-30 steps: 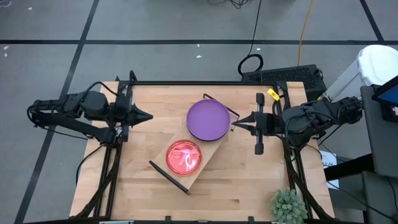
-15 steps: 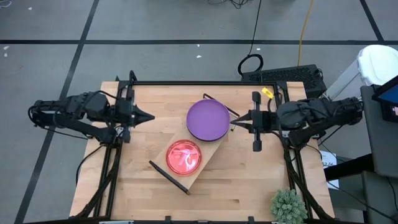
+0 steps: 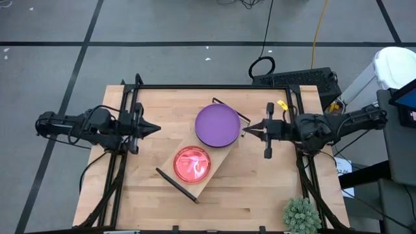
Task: Place and stack plates onto a shelf
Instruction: Return to Home Position
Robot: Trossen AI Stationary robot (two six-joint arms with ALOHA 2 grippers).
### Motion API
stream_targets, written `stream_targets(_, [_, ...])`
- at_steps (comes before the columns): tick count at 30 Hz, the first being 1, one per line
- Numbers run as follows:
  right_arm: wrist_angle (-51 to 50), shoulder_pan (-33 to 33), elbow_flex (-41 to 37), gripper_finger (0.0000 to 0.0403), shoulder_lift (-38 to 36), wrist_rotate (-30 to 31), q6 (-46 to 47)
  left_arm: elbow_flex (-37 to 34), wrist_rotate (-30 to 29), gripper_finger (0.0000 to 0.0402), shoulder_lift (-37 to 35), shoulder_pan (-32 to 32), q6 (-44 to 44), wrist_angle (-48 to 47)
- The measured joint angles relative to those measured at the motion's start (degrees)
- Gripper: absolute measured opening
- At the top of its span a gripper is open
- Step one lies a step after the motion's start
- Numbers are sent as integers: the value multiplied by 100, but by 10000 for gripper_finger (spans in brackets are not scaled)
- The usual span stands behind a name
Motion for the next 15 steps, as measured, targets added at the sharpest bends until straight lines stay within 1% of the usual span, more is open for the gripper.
stream_targets(4, [666, 0, -1046, 0, -594, -1, 25, -504, 1, 4, -317, 0, -142, 215])
stream_targets(7, [1188, 0, -1786, 0, -1009, -4, 240, -818, 2, 3, -492, 0, -169, 453])
stream_targets(11, [1790, 0, -2610, 0, -1505, -2, 366, -1222, 2, 3, -638, 0, -180, 859])
stream_targets(15, [2073, 0, -3278, 0, -1922, -11, 382, -1602, 0, 2, -708, 0, -307, 1213])
